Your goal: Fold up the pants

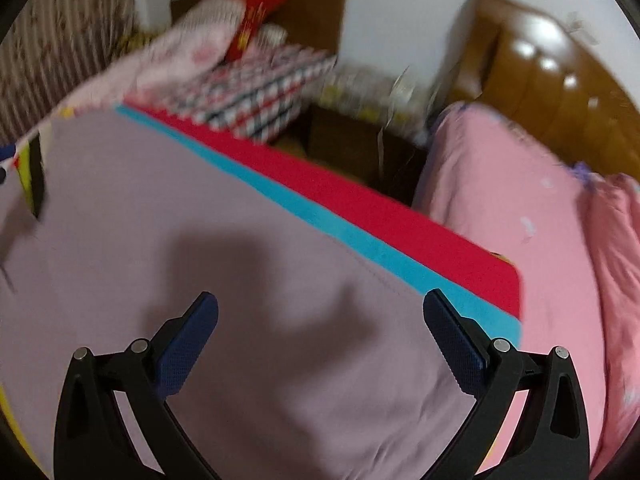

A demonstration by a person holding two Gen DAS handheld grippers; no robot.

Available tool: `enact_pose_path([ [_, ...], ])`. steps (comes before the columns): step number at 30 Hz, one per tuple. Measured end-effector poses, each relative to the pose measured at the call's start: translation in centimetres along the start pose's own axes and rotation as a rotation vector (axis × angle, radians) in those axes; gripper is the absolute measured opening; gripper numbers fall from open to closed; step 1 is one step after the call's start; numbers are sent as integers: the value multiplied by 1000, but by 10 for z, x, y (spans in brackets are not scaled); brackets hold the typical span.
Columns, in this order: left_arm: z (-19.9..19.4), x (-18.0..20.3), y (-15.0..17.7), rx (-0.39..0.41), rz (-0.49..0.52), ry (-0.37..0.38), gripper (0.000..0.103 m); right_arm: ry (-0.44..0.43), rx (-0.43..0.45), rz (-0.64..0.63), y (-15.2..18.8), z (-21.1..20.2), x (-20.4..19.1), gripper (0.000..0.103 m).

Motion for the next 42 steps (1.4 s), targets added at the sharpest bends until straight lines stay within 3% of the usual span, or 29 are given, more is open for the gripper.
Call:
enact_pose_path([
  [4,51,-11,-17,-89,-86,172,101,-118,-71,-29,-13,44,14,97],
  [5,63,-13,-25,-108,-119,209,101,-148,-96,-45,-13,51,14,92],
  [7,77,-12,-35,-123,-157,258,101,-246,-118,-66,-16,54,6,78],
  [9,89,-7,-42,-135,-202,319,101,-310,-103,-86,-14,46,-2,57],
  [10,92,-2,-42,-140,-221,342,101,-309,-98,-89,-13,43,-2,54],
  [11,97,5,-46,-149,-252,381,101,-308,-82,-91,-13,38,-3,41],
  [12,103,11,-50,-156,-270,413,101,-306,-55,-98,-13,30,-8,19],
  [13,105,21,-53,-160,-290,450,101,-269,3,-116,-14,14,-13,16],
  [20,86,62,-63,-134,-406,562,101,-154,296,-252,16,-111,-82,13],
  [23,66,69,-58,-128,-444,563,101,-121,384,-270,49,-156,-116,12],
  [26,45,70,-37,-132,-457,512,101,-113,457,-245,89,-199,-149,1],
  [28,30,73,-19,-129,-444,484,100,-131,499,-200,112,-224,-159,1],
  [30,20,72,-2,-124,-420,440,82,-131,515,-156,137,-241,-162,1],
  [31,16,74,7,-123,-389,418,46,-128,504,-140,145,-241,-164,2],
  [32,17,77,20,-148,-343,385,23,-113,491,-107,157,-240,-165,2],
  [35,22,71,49,-185,-432,387,25,-128,438,69,181,-232,-165,10],
  [36,22,66,54,-181,-457,388,30,-130,415,105,187,-227,-166,29],
  [37,21,62,59,-170,-499,404,54,-120,388,129,190,-220,-167,51],
  [38,19,59,60,-154,-533,430,71,-110,379,136,192,-216,-169,99],
  [40,14,56,60,-121,-563,477,73,-118,377,79,186,-210,-180,94],
  [42,8,54,58,-104,-542,455,73,-94,353,4,178,-201,-189,80],
])
Point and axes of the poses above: each gripper's, at about its wrist camera, not at the fingertips, and z roughly the way its jaws point, x to its right, y to its underside, the point moved 9 cm from there along z, roughly the way its jaws point, and after that the axes turned 9 degrees about z, right-handed, at the moved point
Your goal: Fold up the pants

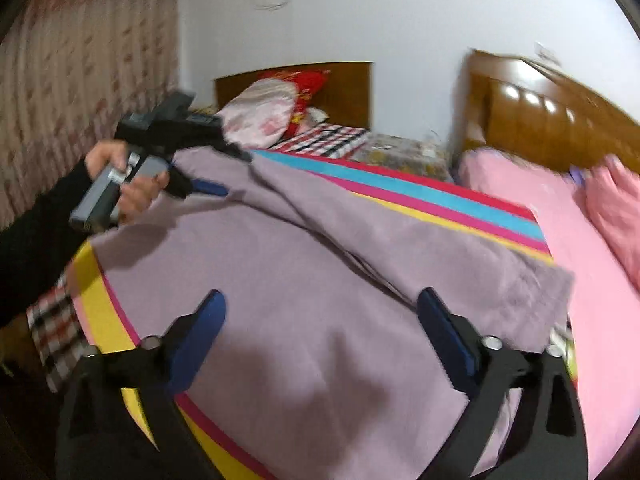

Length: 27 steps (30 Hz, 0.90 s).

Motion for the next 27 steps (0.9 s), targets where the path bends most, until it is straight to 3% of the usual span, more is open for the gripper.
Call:
enact_pose_path([
  [2,-7,8,-1,19,18,21,78,-7,-38,-75,-10,27,-2,77],
  [7,-14,19,3,17,57,54,87,56,-176,-233,-7,99,17,52],
  [11,-14,20,8,-9,95,53,93,142,-258,-404,4,137,30,49],
  [13,-15,18,9,-22,109,57,94,175,-220,-488,2,137,30,33],
  [14,-13,19,9,-29,114,65,95,206,-197,-520,-1,135,30,13],
  [19,6,28,4,-69,84,151,95,205,-43,-474,-36,91,28,12],
  [24,32,21,-28,-51,15,131,95,198,30,-461,-47,57,24,6],
  [25,35,17,-33,-38,-11,128,92,202,33,-466,-46,54,24,4],
  [27,39,3,-48,2,-66,121,50,223,40,-462,-44,47,27,1],
])
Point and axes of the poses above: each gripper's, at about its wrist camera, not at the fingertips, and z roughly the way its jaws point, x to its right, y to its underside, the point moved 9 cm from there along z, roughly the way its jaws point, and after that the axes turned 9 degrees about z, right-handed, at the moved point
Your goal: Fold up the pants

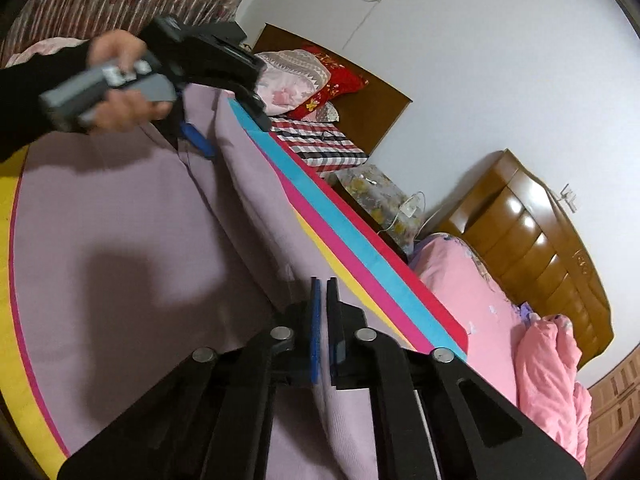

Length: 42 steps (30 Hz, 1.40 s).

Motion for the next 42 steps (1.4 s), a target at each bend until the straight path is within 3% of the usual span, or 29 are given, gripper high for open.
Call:
enact_pose_path([
  [1,0,-5,-2,-11,-4,-22,4,13,1,13,2,-4,4,1],
  [3,-15,-3,-1,35,28,-27,0,23,-7,42,8,-13,10,1],
  [6,-48,8,6,116,145,-95,0,-33,-71,143,26,-17,10,1],
  [8,-74,23,14,176,218,-88,0,-104,-90,341,38,-23,9,7],
  [10,-98,36,25,217,272,-73,0,-155,-80,515,48,-28,2,38],
  [11,-103,37,28,213,272,-67,0,-183,-71,592,51,-29,-6,76],
  [12,-103,37,31,195,256,-53,0,-203,-66,613,50,-29,-16,88],
  [13,-98,32,31,165,214,-24,0,-204,-69,569,48,-25,-31,88],
  [15,-87,16,28,132,151,-50,4,-127,-113,414,41,-12,-50,76],
  [16,-81,12,29,117,136,-59,22,-107,-136,314,35,-1,-60,72],
  [17,-75,8,30,92,108,-43,48,-97,-137,243,29,10,-64,67],
  [19,-68,6,34,74,69,-19,75,-92,-167,154,25,35,-66,64],
  [21,-65,8,36,75,90,-22,76,-62,-207,92,27,63,-59,53],
  [23,-60,9,38,61,90,-7,81,-32,-251,33,33,87,-51,52],
  [25,-56,7,37,47,79,6,84,-3,-270,-53,41,99,-50,38],
  [26,-53,5,34,40,82,3,85,20,-253,-86,43,95,-50,19],
  [29,-46,2,28,23,87,-7,88,46,-152,-63,29,68,-42,13],
  [34,-28,-5,9,22,36,-13,88,57,-42,-31,8,14,-38,12],
  [35,-23,-12,4,27,4,-21,84,52,-37,-26,7,9,-37,12],
  [36,-20,-19,1,27,-26,-31,72,49,-38,-25,9,4,-39,12],
  [37,-18,-23,-1,29,-48,-22,19,50,-44,-27,11,1,-40,12],
  [38,-19,-24,-1,34,-32,-19,7,49,-51,-27,12,4,-38,12],
  [39,-27,-21,-2,64,-16,-16,6,46,-59,-28,14,6,-39,12],
  [42,-79,8,19,191,148,-127,5,25,-79,-6,19,1,-41,12],
])
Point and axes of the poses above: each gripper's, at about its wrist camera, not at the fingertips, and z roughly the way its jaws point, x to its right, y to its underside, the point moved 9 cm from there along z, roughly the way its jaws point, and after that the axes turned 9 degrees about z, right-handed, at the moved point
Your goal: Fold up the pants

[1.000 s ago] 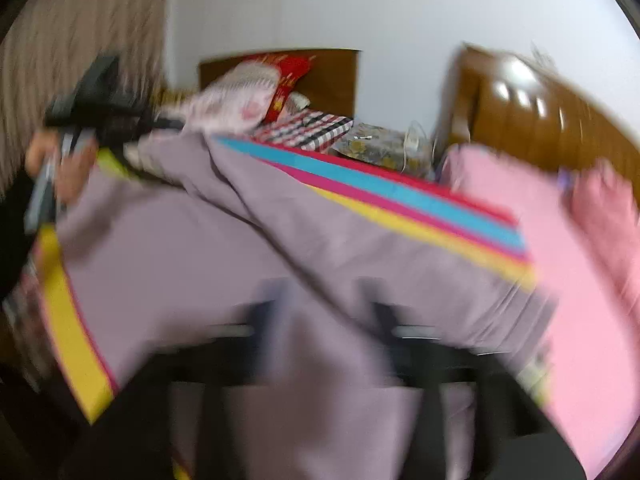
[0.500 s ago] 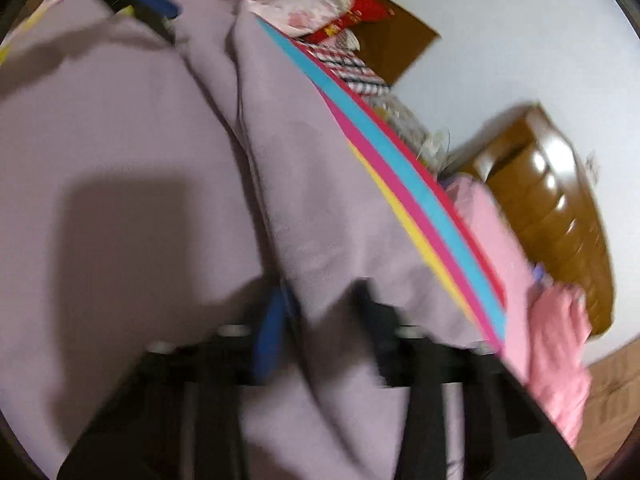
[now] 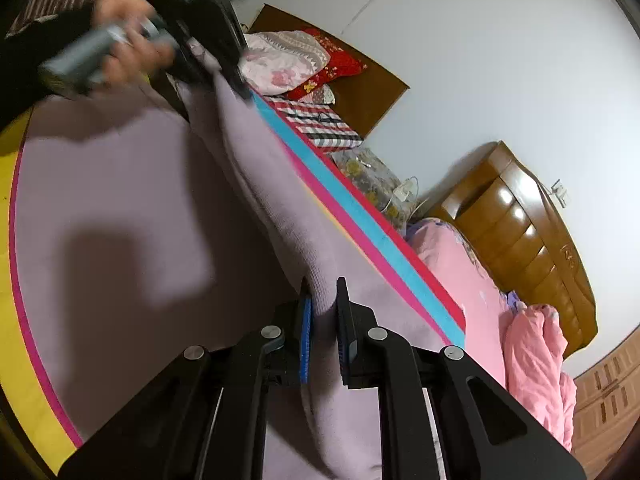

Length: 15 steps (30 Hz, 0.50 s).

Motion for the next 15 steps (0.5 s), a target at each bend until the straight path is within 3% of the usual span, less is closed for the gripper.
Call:
enact_pose_path([
  [2,-48,15,26,50,88,-40,6,-80,-20,93,6,-10,-2,13],
  [4,-61,15,53,21,118,-80,9,-191,-58,269,24,-15,-4,21],
  [6,-49,-4,90,-80,181,-164,22,-219,-94,409,47,-20,-4,48],
  [7,-42,-14,102,-115,170,-180,36,-225,-107,501,63,-25,-2,50],
  [8,-34,-28,116,-158,134,-179,42,-232,-114,576,74,-32,-1,50],
  [9,-35,-33,119,-130,105,-139,46,-224,-114,653,86,-40,2,50],
  [10,-41,-34,117,-93,104,-130,65,-207,-111,745,99,-51,8,50],
  [11,-45,-33,117,-73,108,-118,73,-197,-107,849,111,-60,14,50],
  [15,-45,-29,117,-52,104,-61,85,-144,-142,1149,154,-69,42,50],
])
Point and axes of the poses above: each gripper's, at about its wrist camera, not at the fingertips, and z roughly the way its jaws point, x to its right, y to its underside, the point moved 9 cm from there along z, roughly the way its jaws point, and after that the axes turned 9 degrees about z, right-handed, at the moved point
